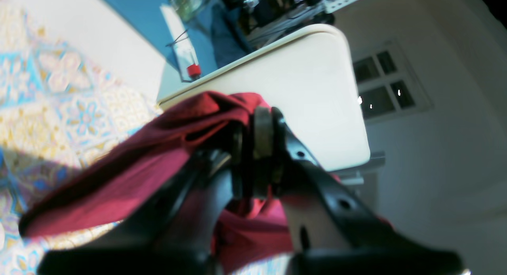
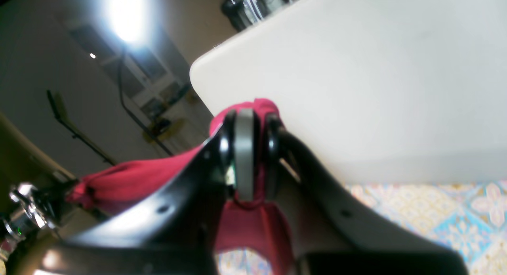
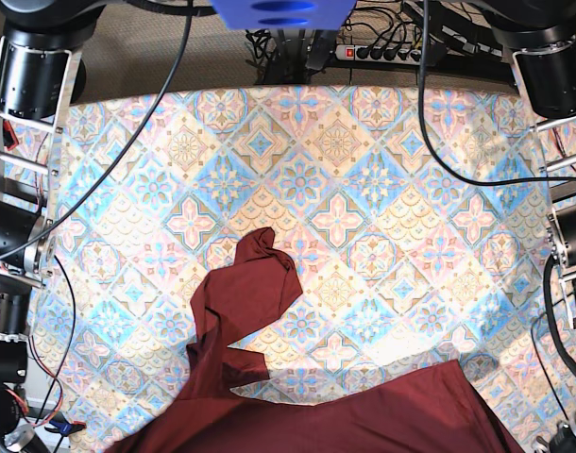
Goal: Layout the t-shirt on the table in an organized manner, then fold the t-shirt properly
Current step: 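Lift the shirt with both grippers and stretch it between them, then lay the stretched shirt down flat, holding its ends with both grippers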
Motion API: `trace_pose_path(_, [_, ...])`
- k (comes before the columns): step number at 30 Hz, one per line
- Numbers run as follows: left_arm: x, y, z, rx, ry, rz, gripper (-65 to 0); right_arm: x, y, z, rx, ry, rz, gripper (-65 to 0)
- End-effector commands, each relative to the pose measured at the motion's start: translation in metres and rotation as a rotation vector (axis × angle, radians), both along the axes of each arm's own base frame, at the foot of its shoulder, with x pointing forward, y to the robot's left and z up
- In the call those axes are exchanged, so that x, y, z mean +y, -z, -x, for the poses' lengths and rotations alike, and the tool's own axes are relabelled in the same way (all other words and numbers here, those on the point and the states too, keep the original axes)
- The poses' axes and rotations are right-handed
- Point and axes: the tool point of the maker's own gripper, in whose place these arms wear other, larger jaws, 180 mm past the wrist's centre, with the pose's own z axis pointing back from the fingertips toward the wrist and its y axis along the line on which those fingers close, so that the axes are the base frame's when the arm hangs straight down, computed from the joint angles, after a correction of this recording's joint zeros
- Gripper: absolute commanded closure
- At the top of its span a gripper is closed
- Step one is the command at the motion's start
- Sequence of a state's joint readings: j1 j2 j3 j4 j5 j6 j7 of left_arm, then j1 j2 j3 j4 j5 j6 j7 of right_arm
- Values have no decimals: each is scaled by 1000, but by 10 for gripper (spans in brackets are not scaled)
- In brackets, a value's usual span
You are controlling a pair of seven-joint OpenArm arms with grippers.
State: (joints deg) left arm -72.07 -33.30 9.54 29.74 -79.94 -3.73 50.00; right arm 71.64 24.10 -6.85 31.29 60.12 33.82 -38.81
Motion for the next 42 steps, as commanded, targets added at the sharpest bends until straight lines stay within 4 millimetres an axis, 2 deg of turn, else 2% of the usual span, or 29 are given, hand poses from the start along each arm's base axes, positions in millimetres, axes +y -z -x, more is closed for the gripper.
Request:
trace_pose_path(1, [12, -47, 8, -103, -5, -14, 0, -13, -63, 13, -156, 15, -18, -4])
trace_pose_path(4, [19, -55, 21, -97, 30, -53, 0, -15, -83, 32, -182, -8, 95, -4])
trace_pose_path(9, [26, -98, 50, -184, 64, -161, 0, -11, -115, 63, -249, -34, 236, -4])
trace_pose_path(10, [30, -106, 58, -204, 69, -174, 0, -11, -95, 64, -221, -49, 239, -4])
trace_pose_path(11, [32, -94, 62, -187, 75, -180, 0, -12, -78, 66, -194, -58, 241, -4])
trace_pose_path(15, [44, -24, 79, -55, 79, -264, 0, -13, -8, 77, -94, -86, 264, -4])
trace_pose_path(16, [45, -4, 85, -21, 87, -295, 0, -13, 9, 83, -73, -91, 282, -4])
trace_pose_path(20, [45, 51, 112, 28, 129, -346, 0, -13, 65, 109, -6, -99, 303, -4])
trace_pose_path(23, [52, 91, 142, 79, 131, -358, 0, -18, 103, 133, 58, -98, 318, -4])
trace_pose_path(30, [42, 175, 204, 234, 177, -360, 0, -15, 170, 196, 162, -111, 363, -4])
trace_pose_path(33, [38, 200, 234, 284, 186, -353, 0, -11, 189, 224, 199, -122, 392, -4])
trace_pose_path(36, [44, 220, 266, 346, 175, -354, 0, -5, 210, 255, 247, -136, 404, -4])
trace_pose_path(39, [37, 236, 283, 386, 191, -344, 0, 0, 223, 277, 284, -149, 419, -4])
trace_pose_path(42, [34, 259, 307, 464, 215, -344, 0, 8, 244, 303, 349, -179, 417, -3])
